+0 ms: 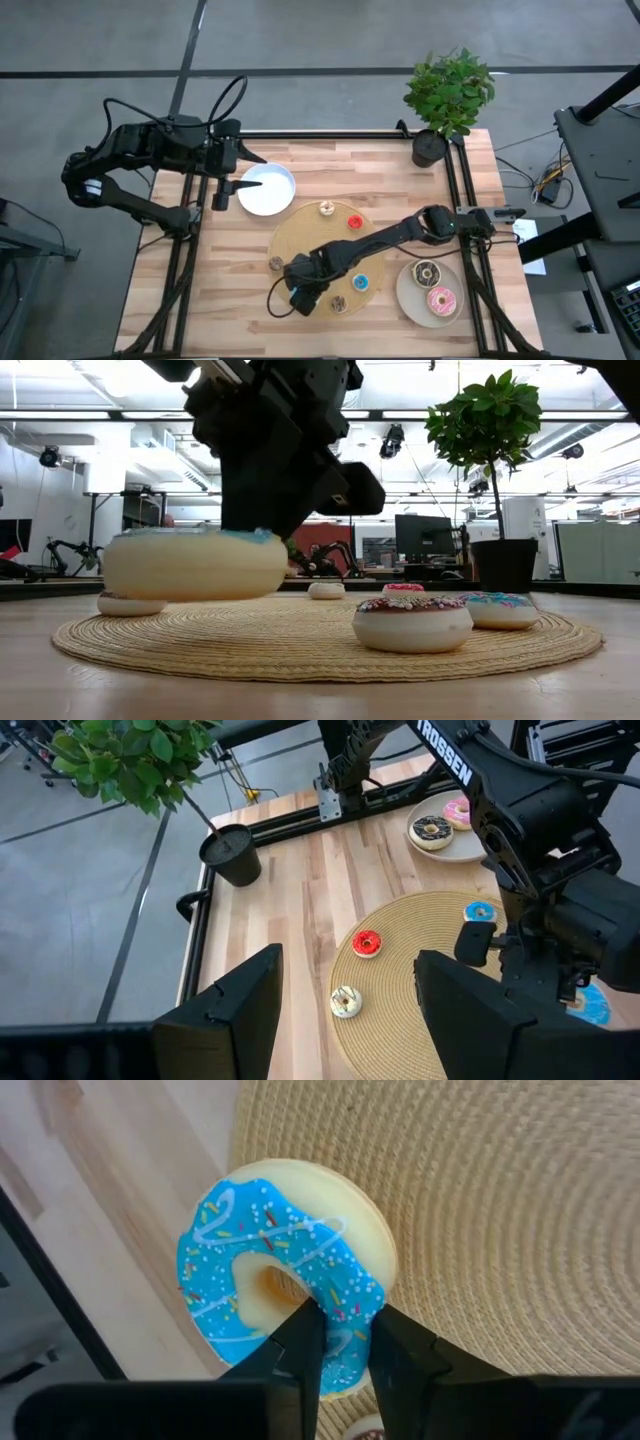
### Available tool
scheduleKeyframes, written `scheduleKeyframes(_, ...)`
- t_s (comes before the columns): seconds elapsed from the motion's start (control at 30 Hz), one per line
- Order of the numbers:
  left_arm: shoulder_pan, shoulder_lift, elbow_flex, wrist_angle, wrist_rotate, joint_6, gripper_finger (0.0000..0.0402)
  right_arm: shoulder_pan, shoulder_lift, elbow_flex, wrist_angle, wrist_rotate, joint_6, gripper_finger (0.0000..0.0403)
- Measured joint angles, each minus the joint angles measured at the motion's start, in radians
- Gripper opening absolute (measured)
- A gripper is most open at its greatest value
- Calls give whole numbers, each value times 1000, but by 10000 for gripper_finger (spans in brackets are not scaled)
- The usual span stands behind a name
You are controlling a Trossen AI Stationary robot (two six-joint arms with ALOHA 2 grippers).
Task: Pick & Place donuts
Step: Put the large blue donut into the gray plate
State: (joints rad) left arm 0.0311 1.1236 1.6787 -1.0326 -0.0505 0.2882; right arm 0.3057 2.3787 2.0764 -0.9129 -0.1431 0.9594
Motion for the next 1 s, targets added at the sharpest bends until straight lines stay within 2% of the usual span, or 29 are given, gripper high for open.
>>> scheduleKeyframes(0.33,0,0,0,0,0,0,199,0,-2,139,-294,-21,-121,64)
scheduleKeyframes(0.6,0,0,0,-1,0,0,199,42,-3,275,-536,-17,-208,63)
scheduleKeyframes(1.0,0,0,0,-2,0,1,199,158,-56,273,-659,12,-156,61)
